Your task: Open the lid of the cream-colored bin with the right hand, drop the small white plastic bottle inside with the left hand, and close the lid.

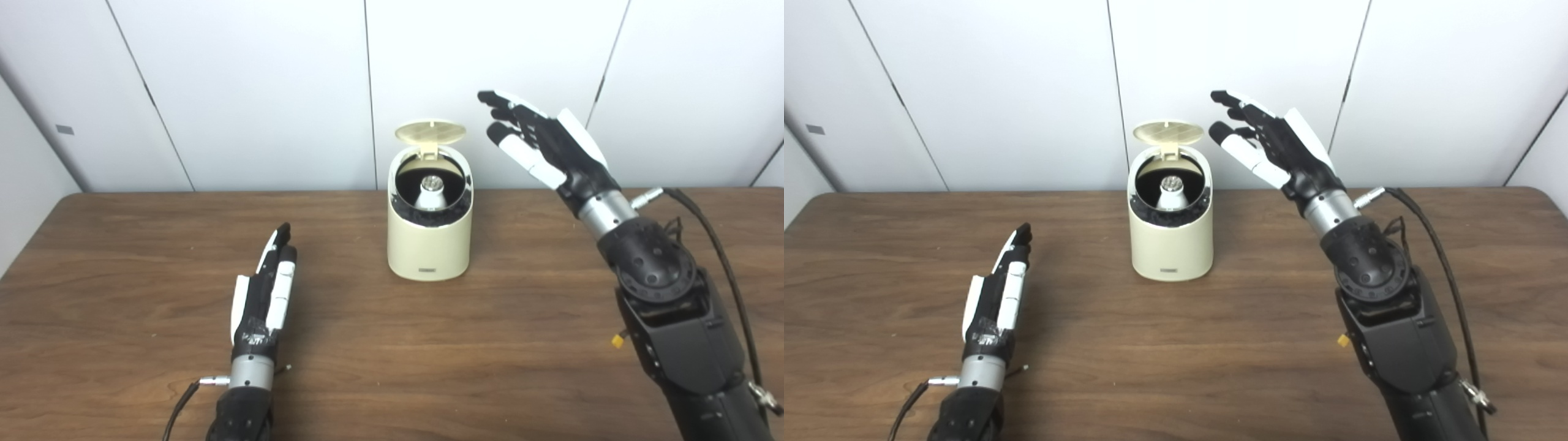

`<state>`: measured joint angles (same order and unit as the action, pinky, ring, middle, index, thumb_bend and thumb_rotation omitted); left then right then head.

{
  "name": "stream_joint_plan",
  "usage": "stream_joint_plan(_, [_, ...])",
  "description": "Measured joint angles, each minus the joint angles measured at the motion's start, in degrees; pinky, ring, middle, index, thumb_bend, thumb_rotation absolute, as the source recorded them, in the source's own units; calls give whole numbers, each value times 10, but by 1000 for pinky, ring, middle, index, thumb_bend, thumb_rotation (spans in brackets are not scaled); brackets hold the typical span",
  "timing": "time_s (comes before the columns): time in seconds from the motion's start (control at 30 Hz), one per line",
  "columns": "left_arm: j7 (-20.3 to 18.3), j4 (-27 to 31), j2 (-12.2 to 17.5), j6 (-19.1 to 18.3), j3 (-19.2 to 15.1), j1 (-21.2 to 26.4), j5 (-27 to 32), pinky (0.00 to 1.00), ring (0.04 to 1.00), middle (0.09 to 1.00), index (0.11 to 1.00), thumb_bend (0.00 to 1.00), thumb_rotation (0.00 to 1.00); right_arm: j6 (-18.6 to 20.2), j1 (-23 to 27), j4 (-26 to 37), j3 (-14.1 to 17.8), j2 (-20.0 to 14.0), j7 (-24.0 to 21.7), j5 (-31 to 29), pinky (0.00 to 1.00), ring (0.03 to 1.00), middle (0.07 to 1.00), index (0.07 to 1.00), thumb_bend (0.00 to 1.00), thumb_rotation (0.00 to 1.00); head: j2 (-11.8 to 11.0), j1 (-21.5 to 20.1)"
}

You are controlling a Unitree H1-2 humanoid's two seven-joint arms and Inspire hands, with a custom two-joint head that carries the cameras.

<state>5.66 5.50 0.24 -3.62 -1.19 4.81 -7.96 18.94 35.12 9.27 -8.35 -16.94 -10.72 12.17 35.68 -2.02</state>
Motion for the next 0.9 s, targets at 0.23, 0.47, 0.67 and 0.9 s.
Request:
stream_joint_plan(0.23, [-12, 0, 0, 0, 7, -1, 0, 955, 978, 967, 961, 658, 1000, 1, 40, -13, -21, -10, -20, 41, 813, 889, 912, 885, 581, 949, -2, -2])
stream_joint_plan(0.47, [-13, 2, -4, -1, 7, -1, 1, 989, 987, 975, 972, 630, 1000, 3, 62, -23, -52, -24, -57, 80, 811, 876, 902, 887, 578, 954, -1, 3])
stream_joint_plan(0.67, [-16, 7, -15, -10, 5, -1, 23, 1000, 1000, 987, 978, 609, 1000, 12, 62, -13, -79, -25, -83, 117, 859, 907, 911, 877, 576, 970, 0, 4])
stream_joint_plan(0.9, [-18, 12, -20, -24, 3, -1, 39, 1000, 991, 984, 974, 631, 1000, 10, 61, 7, -96, -34, -104, 158, 845, 925, 921, 864, 605, 962, -2, 7])
